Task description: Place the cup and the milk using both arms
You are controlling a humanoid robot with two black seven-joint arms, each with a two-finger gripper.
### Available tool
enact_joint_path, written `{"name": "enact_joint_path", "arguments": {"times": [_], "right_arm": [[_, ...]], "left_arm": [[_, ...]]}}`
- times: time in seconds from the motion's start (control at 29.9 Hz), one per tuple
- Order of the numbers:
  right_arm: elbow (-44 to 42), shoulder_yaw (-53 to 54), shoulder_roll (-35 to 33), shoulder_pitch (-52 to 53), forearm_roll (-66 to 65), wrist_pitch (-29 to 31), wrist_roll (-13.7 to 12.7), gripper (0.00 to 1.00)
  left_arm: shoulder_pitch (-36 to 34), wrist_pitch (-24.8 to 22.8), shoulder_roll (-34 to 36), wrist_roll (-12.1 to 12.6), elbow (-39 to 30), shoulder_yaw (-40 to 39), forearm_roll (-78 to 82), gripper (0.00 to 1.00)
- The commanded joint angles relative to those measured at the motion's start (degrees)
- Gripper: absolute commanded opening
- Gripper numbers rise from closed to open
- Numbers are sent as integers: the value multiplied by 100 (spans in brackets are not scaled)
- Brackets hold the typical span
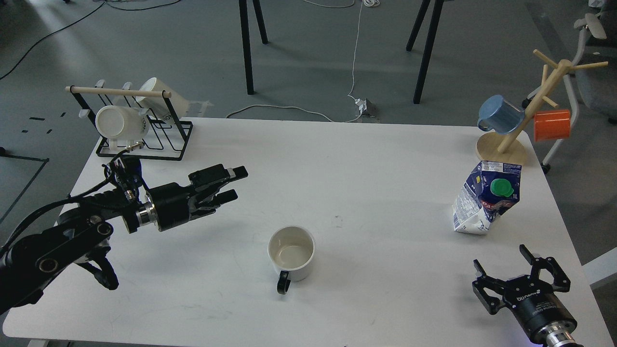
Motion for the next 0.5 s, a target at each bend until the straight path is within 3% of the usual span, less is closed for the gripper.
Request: {"name": "enact_joint_path", "arguments": {"times": [0.0,0.47], "right_arm": [[0,-27,16,143,8,0,0,98],[-131,0,15,715,245,0,-9,98]], "left_arm": [[84,1,-7,0,0,0,1,99],[383,190,-24,0,0,0,308,99]]}}
